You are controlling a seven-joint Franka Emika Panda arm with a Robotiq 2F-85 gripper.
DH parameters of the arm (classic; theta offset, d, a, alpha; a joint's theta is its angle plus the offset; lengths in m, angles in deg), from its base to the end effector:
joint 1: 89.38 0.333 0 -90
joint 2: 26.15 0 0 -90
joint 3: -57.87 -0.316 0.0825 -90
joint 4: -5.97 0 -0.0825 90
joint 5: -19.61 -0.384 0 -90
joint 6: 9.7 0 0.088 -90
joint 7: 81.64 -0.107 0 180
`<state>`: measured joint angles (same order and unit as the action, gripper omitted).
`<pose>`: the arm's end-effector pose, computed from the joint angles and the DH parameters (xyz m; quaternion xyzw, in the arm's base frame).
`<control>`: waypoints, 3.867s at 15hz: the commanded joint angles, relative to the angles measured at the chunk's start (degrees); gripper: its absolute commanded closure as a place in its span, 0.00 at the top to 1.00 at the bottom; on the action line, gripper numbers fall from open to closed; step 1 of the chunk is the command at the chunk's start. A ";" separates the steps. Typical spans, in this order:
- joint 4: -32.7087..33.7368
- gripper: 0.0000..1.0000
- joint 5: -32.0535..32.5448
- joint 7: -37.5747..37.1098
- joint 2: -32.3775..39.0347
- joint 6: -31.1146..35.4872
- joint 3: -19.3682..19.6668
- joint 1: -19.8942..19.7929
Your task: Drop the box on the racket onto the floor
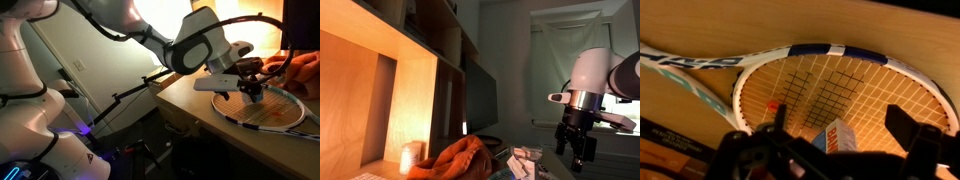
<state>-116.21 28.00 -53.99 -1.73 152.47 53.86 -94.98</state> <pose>0.5992 -0.0100 0.2325 0.9494 0.2822 0.1275 0.0517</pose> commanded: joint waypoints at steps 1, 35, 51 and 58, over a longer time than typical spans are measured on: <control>1.30 1.00 2.04 4.81 2.23 4.86 -1.57 -1.95; 4.00 1.00 -2.68 25.60 9.13 6.77 -14.50 -15.98; 15.83 1.00 -1.00 20.50 17.81 3.94 -11.94 -3.06; 17.89 1.00 0.59 20.15 20.02 4.10 -10.70 -1.58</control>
<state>-99.86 26.89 -32.54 18.36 158.22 41.55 -98.43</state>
